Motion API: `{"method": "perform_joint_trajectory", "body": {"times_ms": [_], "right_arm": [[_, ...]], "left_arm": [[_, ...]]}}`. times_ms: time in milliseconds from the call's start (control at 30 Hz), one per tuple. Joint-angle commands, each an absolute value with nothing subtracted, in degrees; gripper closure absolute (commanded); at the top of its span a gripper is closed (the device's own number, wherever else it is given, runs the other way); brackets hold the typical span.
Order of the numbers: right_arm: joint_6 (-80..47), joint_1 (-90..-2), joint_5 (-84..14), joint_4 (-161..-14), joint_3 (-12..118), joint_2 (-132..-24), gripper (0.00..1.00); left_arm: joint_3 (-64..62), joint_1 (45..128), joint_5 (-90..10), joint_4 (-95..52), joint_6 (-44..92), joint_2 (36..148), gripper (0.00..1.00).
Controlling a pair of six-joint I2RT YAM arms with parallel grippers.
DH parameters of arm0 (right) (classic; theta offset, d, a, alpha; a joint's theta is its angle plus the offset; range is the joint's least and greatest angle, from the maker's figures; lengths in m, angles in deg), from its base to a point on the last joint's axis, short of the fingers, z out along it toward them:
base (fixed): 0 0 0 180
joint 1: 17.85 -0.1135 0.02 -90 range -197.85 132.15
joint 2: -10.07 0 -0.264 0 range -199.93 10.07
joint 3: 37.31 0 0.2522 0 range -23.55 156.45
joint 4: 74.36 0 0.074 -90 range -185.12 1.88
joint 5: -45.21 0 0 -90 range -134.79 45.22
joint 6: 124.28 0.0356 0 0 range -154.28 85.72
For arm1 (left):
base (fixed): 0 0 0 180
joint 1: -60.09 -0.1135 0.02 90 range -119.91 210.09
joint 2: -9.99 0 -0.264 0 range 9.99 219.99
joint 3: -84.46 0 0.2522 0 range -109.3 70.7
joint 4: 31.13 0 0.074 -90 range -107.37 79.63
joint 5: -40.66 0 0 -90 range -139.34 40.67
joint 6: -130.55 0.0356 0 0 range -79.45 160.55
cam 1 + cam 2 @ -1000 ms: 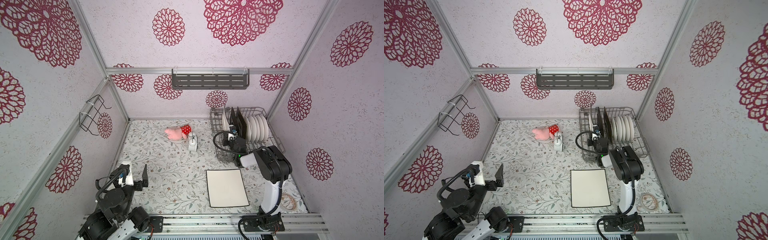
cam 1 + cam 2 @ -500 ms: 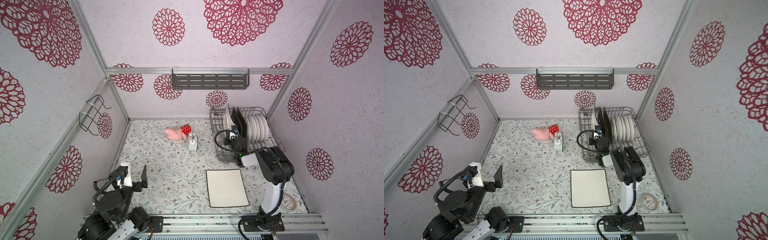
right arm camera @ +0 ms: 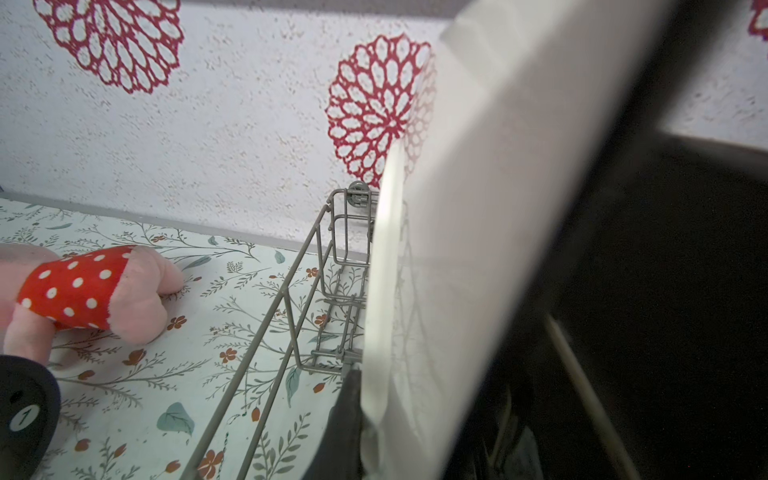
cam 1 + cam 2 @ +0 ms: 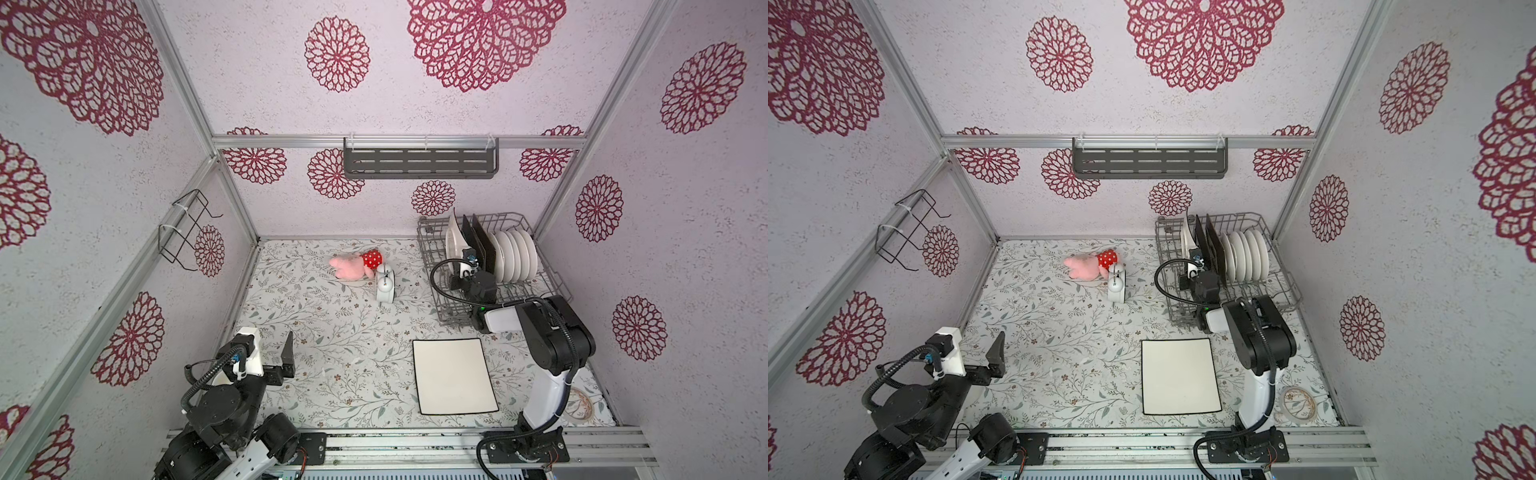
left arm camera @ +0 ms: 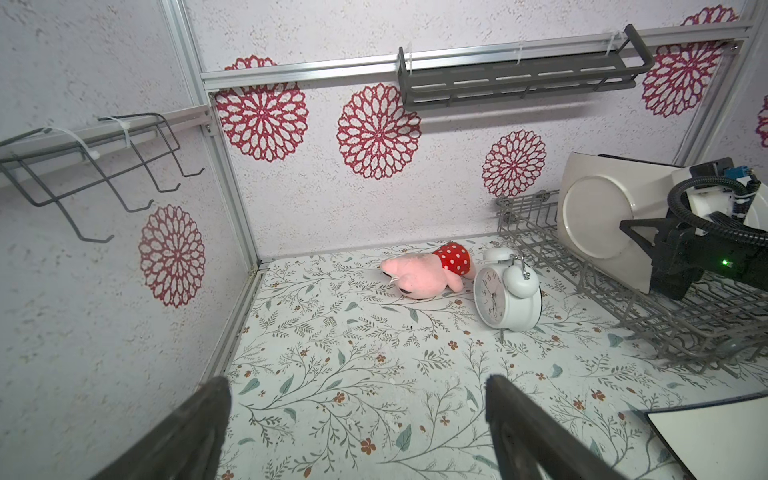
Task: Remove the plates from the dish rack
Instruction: 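Lift the white square plate up out of the rack with the right gripper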
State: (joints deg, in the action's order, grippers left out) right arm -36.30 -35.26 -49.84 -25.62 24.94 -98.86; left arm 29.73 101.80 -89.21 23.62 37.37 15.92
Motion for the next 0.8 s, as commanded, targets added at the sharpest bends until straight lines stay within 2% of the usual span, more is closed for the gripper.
{"method": "perform_joint_trajectory", "body": {"times_ms": [0, 767], "right_arm": [[-36.88, -35.52, -48.12, -18.61, 26.51, -93.66, 0.9], [-37.78, -35.87, -49.32, -18.86, 27.58, -88.8, 0.95]], "left_arm": [[30.18, 101.39, -88.38, 22.17, 38.34, 14.8, 0.03], [30.27, 101.39, -86.43, 22.25, 38.58, 12.64, 0.03]]}}
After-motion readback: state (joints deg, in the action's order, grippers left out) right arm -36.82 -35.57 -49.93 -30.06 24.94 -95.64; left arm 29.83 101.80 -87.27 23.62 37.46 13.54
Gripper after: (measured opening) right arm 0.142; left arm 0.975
